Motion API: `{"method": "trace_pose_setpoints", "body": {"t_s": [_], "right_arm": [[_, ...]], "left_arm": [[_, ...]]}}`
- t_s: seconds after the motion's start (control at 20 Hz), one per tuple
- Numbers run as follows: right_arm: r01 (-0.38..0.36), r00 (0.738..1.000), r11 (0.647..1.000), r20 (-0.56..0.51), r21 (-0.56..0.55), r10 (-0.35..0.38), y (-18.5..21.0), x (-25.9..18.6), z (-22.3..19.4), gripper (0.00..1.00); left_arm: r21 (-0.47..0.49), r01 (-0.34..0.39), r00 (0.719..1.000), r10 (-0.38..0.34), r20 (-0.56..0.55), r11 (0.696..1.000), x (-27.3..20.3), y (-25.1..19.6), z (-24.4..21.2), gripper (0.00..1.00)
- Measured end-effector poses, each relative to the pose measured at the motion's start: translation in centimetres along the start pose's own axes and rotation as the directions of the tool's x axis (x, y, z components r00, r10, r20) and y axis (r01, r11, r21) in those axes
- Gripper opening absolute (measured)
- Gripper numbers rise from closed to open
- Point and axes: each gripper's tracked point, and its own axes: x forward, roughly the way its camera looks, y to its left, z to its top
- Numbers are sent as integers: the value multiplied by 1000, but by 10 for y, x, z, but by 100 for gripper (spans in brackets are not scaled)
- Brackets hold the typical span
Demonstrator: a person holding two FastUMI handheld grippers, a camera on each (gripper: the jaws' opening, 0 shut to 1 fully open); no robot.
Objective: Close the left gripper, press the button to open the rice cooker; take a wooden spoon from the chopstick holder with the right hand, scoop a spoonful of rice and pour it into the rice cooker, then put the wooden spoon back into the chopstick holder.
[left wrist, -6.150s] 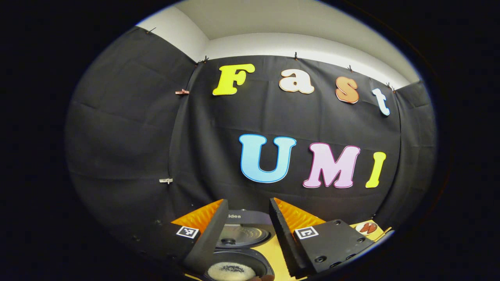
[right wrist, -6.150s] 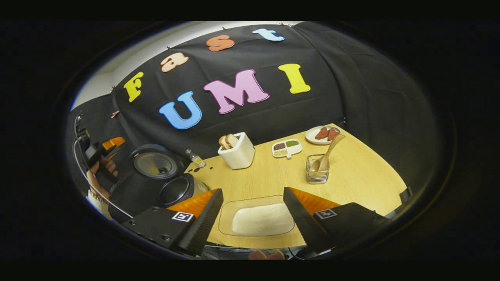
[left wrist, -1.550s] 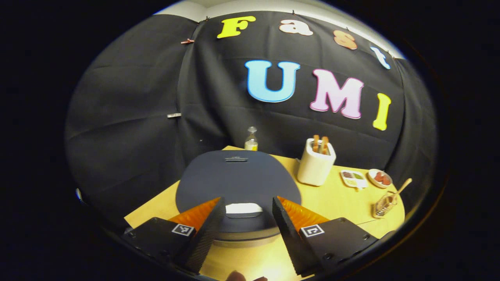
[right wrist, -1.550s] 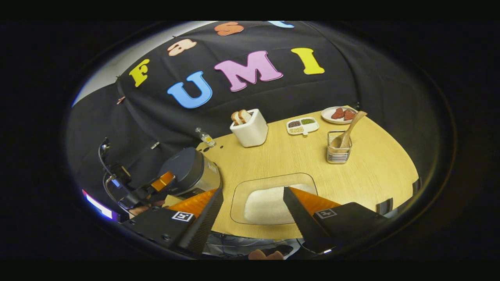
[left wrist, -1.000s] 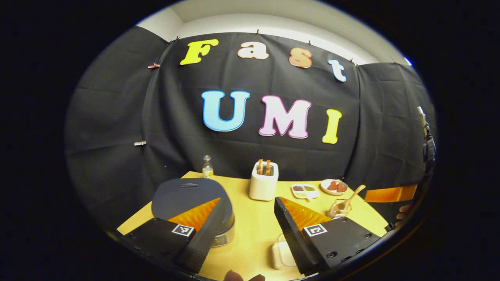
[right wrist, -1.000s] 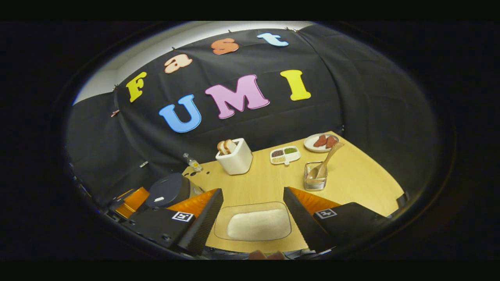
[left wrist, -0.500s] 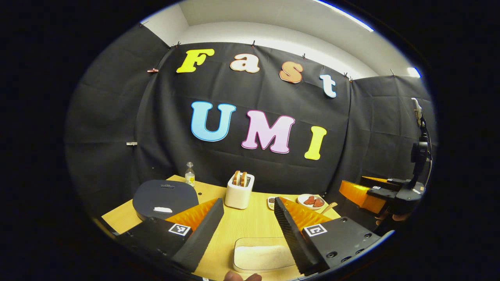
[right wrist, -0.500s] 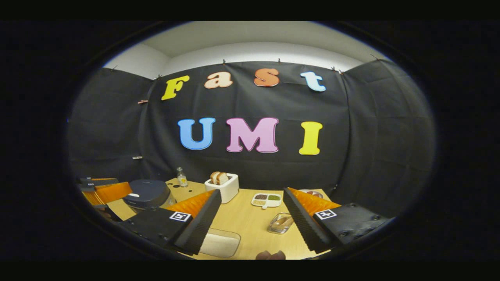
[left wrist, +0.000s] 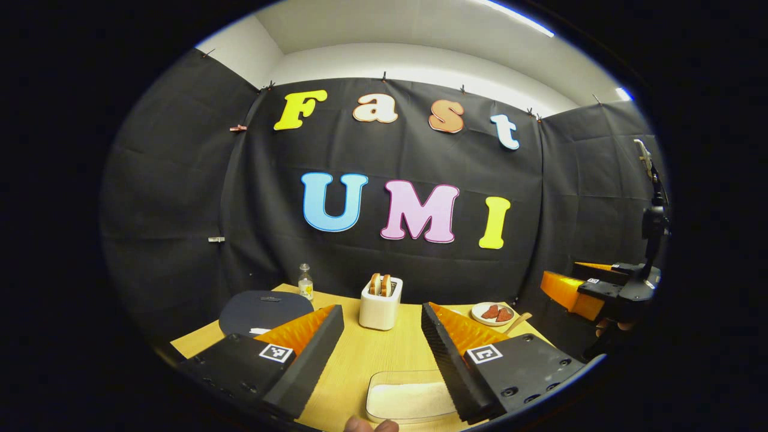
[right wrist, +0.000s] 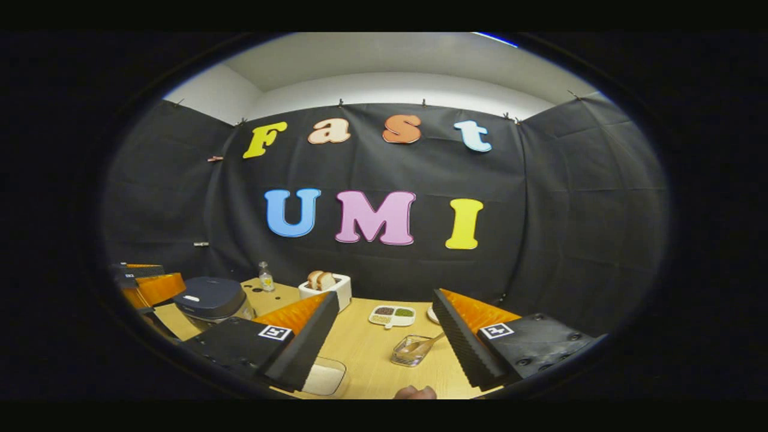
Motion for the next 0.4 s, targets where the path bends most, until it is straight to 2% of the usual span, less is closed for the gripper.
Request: {"method": "trace_pose_setpoints", "body": {"t_s": [0.25, 0.3, 0.35, 0.4], "right_arm": [[6, 1000, 1000, -16, -6, -6, 4, 8, 1, 98], [3, 1000, 1000, -23, -9, -3, 6, 9, -1, 98], [-1, 1000, 1000, -29, -5, 1, 10, 9, -1, 98], [-2, 999, 1000, -32, -1, 2, 13, 9, -1, 98]], "left_arm": [[-3, 4, 1000, -4, -17, 1000, 3, 9, -6, 90], [-7, 5, 1000, -5, -18, 1000, 4, 11, -6, 95], [-6, 4, 1000, -4, -19, 1000, 5, 13, -5, 90], [-4, 2, 1000, -2, -15, 1000, 4, 16, -4, 90]]}}
